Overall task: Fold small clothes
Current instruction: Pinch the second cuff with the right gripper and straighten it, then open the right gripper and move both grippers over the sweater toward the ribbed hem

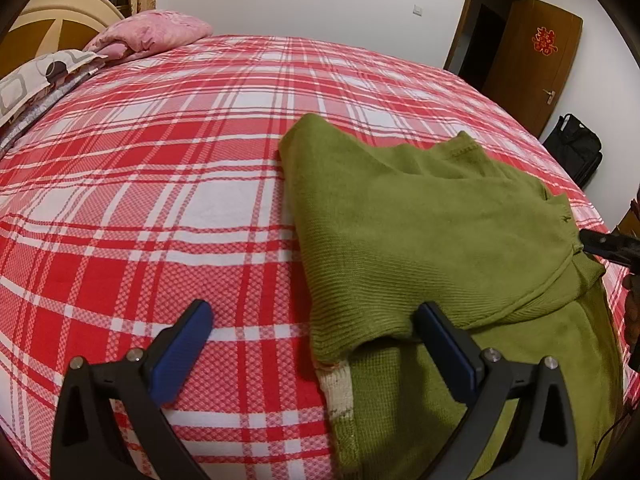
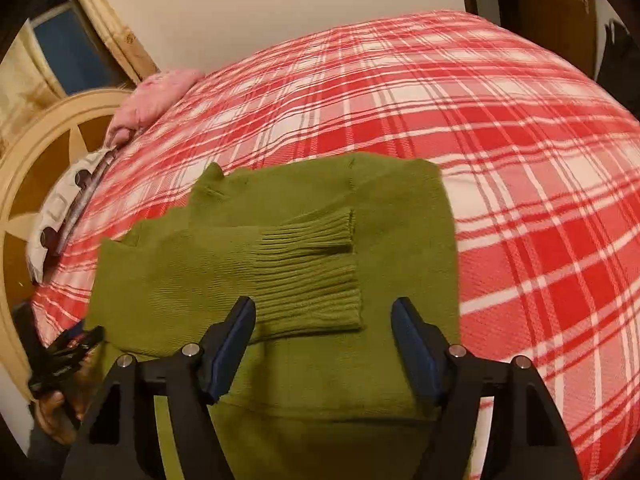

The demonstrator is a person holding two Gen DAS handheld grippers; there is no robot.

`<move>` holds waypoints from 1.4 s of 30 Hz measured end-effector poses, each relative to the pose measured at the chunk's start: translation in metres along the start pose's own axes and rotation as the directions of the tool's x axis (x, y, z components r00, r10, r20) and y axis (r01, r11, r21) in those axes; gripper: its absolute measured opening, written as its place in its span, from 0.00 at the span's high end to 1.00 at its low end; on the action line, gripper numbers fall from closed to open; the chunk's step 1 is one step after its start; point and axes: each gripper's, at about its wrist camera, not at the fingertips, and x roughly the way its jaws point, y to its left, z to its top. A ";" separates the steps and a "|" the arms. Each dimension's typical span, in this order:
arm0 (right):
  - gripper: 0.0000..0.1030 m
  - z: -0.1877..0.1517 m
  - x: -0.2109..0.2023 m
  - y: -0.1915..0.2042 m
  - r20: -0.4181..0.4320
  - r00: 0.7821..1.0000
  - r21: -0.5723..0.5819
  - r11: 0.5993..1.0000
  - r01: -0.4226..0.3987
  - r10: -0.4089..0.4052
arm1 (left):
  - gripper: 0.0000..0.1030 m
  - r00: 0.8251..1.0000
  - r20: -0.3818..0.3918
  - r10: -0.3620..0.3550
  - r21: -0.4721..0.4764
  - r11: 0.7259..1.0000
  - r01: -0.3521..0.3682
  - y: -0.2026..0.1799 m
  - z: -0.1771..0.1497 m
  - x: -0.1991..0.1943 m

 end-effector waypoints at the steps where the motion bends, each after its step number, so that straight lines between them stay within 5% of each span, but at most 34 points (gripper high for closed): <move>1: 0.38 0.001 0.005 0.004 -0.005 1.000 -0.007 1.000 0.012 -0.012 | 0.00 1.000 0.000 0.000 0.000 1.000 0.000 0.000 0.000 0.000; 2: 0.45 -0.001 0.006 0.004 -0.007 1.000 -0.009 1.000 0.011 -0.012 | 0.00 1.000 0.000 0.000 0.000 1.000 0.000 0.000 0.000 0.000; 4: 0.73 -0.001 0.008 0.010 -0.013 0.999 -0.037 0.999 0.038 -0.039 | 0.00 1.000 0.000 -0.001 0.000 1.000 0.001 0.001 0.000 0.000; 5: 0.74 -0.002 0.008 0.011 -0.016 0.999 -0.044 0.998 0.047 -0.048 | 0.00 1.000 0.000 -0.001 0.000 1.000 0.001 0.001 0.000 0.000; 17: 0.72 -0.014 -0.002 0.002 0.006 0.996 -0.088 0.993 0.084 -0.084 | 0.00 1.000 -0.007 0.024 0.015 1.000 -0.023 -0.001 -0.002 0.000; 21: 0.58 -0.026 -0.020 0.002 -0.004 0.999 -0.065 0.997 0.041 -0.041 | 0.00 0.999 -0.001 0.041 0.019 0.999 -0.041 -0.002 -0.005 -0.010; 28: 0.57 -0.062 -0.058 0.012 0.026 0.999 -0.125 0.992 0.032 -0.029 | 0.00 0.998 -0.007 0.062 0.007 0.998 -0.062 0.002 -0.021 -0.031; 42: 0.56 -0.108 -0.062 0.008 0.005 1.000 -0.070 0.997 0.013 -0.013 | 0.00 0.999 0.007 0.050 0.025 0.998 -0.050 -0.015 -0.047 -0.063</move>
